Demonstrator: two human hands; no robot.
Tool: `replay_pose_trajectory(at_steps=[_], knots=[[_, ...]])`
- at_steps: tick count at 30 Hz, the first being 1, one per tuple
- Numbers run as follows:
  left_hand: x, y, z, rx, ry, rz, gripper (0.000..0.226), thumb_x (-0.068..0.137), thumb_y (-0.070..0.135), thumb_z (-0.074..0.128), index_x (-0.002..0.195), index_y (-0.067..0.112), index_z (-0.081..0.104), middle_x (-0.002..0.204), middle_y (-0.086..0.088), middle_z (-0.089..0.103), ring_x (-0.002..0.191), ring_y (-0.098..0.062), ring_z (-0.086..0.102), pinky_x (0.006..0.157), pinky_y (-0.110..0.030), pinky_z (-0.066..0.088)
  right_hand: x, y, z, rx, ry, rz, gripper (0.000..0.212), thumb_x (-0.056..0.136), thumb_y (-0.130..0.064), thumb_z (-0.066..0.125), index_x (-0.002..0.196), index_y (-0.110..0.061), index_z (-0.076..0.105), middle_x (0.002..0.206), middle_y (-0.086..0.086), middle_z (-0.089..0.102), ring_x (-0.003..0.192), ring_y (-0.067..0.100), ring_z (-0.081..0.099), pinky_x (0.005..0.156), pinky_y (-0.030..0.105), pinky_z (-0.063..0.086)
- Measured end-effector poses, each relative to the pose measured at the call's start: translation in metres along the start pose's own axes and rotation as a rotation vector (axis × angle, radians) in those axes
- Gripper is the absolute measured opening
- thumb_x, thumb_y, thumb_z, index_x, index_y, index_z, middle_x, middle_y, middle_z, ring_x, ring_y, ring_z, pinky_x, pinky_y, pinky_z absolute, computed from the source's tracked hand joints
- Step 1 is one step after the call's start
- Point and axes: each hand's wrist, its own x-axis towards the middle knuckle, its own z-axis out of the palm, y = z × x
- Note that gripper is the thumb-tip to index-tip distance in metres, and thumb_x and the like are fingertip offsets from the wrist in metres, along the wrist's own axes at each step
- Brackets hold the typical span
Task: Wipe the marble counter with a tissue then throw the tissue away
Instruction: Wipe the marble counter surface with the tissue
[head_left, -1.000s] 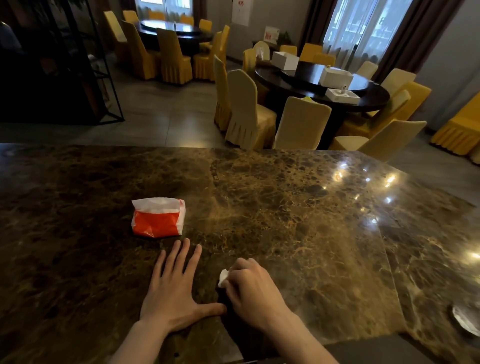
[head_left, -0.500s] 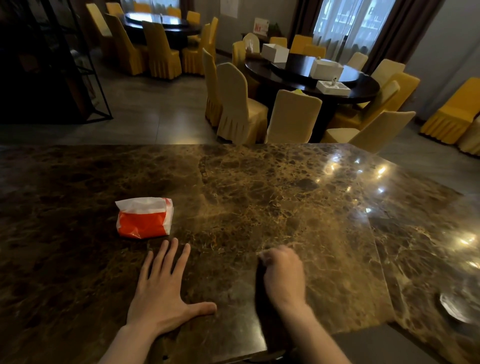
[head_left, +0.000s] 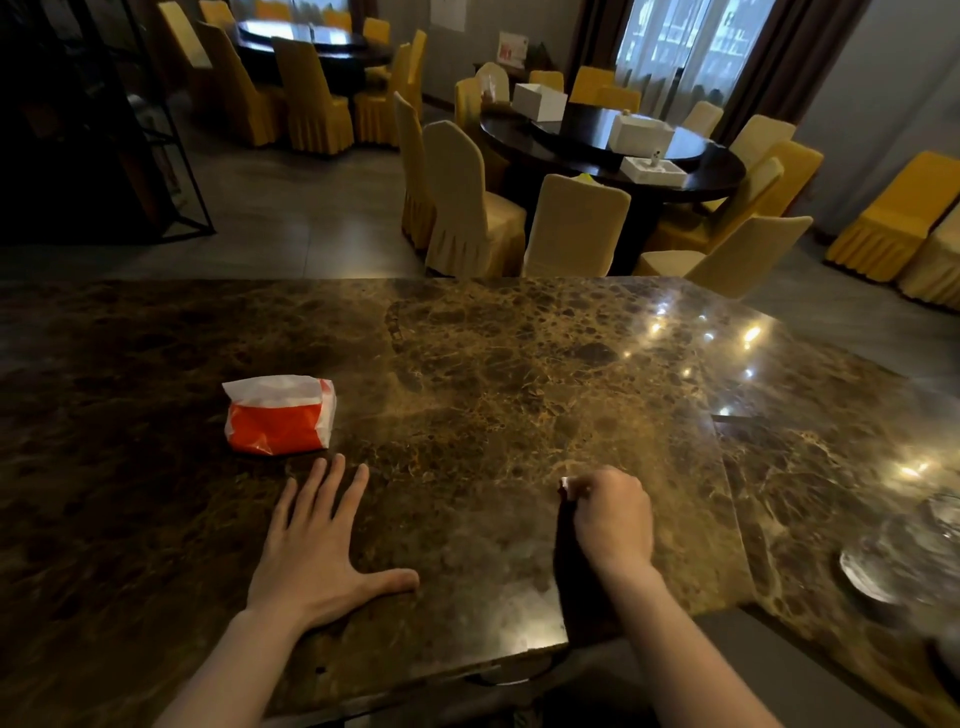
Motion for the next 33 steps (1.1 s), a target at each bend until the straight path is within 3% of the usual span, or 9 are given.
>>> replay_pose_trajectory(at_steps=[4,10,13,16,19,24,28,30,33], knots=[[0.001,0.001,0.001,-0.009,0.01,-0.005,0.143,0.049,0.116,0.022,0.159,0.035,-0.02,0.167,0.005,-0.031,0.153,-0.014,-0.032,0.13,-0.049,-0.013,-0.03,-0.049,0.025,0.07,0.013,-0.093,0.012,0.093,-0.008,0.066,0.089,-0.011,0.077,0.092,0.004,0.068,0.089,0.019,0.056,0.072,0.024,0.037],[0.001,0.002,0.004,0.036,0.019,-0.005,0.14,0.051,0.115,0.017,0.158,0.034,-0.023,0.167,0.003,-0.032,0.153,-0.015,-0.033,0.13,-0.048,-0.014,-0.054,-0.065,0.038,0.091,-0.158,-0.46,0.025,0.087,0.0,0.067,0.097,-0.02,0.078,0.092,-0.003,0.068,0.091,0.017,0.054,0.069,0.025,0.04],[0.001,-0.001,0.006,0.035,0.019,-0.008,0.137,0.053,0.115,0.019,0.157,0.036,-0.025,0.166,0.005,-0.034,0.152,-0.014,-0.035,0.129,-0.047,-0.016,-0.027,-0.023,0.018,0.019,-0.087,-0.251,0.025,0.087,-0.002,0.066,0.093,-0.022,0.081,0.088,-0.002,0.07,0.084,0.015,0.052,0.069,0.027,0.037],[0.002,0.0,0.007,0.023,0.034,-0.007,0.136,0.054,0.115,0.019,0.157,0.037,-0.023,0.167,0.006,-0.032,0.152,-0.012,-0.034,0.128,-0.046,-0.017,-0.001,0.019,-0.002,0.004,0.039,0.02,0.025,0.086,0.0,0.066,0.088,-0.018,0.082,0.086,0.004,0.073,0.086,0.026,0.062,0.066,0.032,0.043],[0.001,0.001,0.006,0.031,0.027,-0.011,0.135,0.054,0.114,0.019,0.157,0.037,-0.022,0.167,0.006,-0.03,0.152,-0.013,-0.033,0.129,-0.046,-0.016,-0.004,0.005,0.01,0.007,0.104,0.078,0.02,0.09,-0.003,0.066,0.091,-0.015,0.082,0.087,0.004,0.071,0.086,0.023,0.058,0.069,0.03,0.044],[0.002,0.002,0.003,0.043,0.002,-0.02,0.135,0.054,0.114,0.017,0.157,0.037,-0.023,0.168,0.005,-0.029,0.153,-0.014,-0.031,0.129,-0.047,-0.014,-0.042,-0.063,0.047,0.143,-0.025,-0.263,0.023,0.089,0.0,0.068,0.097,-0.018,0.079,0.095,-0.003,0.069,0.095,0.015,0.055,0.076,0.025,0.047],[0.002,0.003,0.002,0.057,-0.007,-0.029,0.132,0.053,0.115,0.014,0.154,0.042,-0.027,0.168,0.005,-0.03,0.153,-0.014,-0.032,0.129,-0.047,-0.014,-0.044,-0.051,0.044,0.087,-0.136,-0.511,0.028,0.087,-0.004,0.067,0.106,-0.021,0.076,0.106,-0.004,0.068,0.102,0.018,0.053,0.077,0.031,0.053],[0.002,0.002,0.0,0.055,-0.016,-0.02,0.127,0.053,0.114,0.013,0.153,0.048,-0.028,0.167,0.006,-0.032,0.152,-0.013,-0.034,0.129,-0.046,-0.015,-0.03,-0.024,0.03,0.021,-0.08,-0.413,0.025,0.087,-0.006,0.07,0.105,-0.022,0.078,0.106,-0.004,0.07,0.101,0.016,0.054,0.081,0.029,0.051],[0.002,0.003,0.0,0.047,-0.02,-0.017,0.124,0.054,0.114,0.014,0.152,0.051,-0.026,0.167,0.006,-0.031,0.152,-0.013,-0.034,0.129,-0.047,-0.015,-0.004,0.023,0.004,-0.029,0.045,-0.082,0.027,0.085,0.0,0.07,0.099,-0.019,0.081,0.098,-0.002,0.073,0.095,0.019,0.057,0.077,0.03,0.049]])
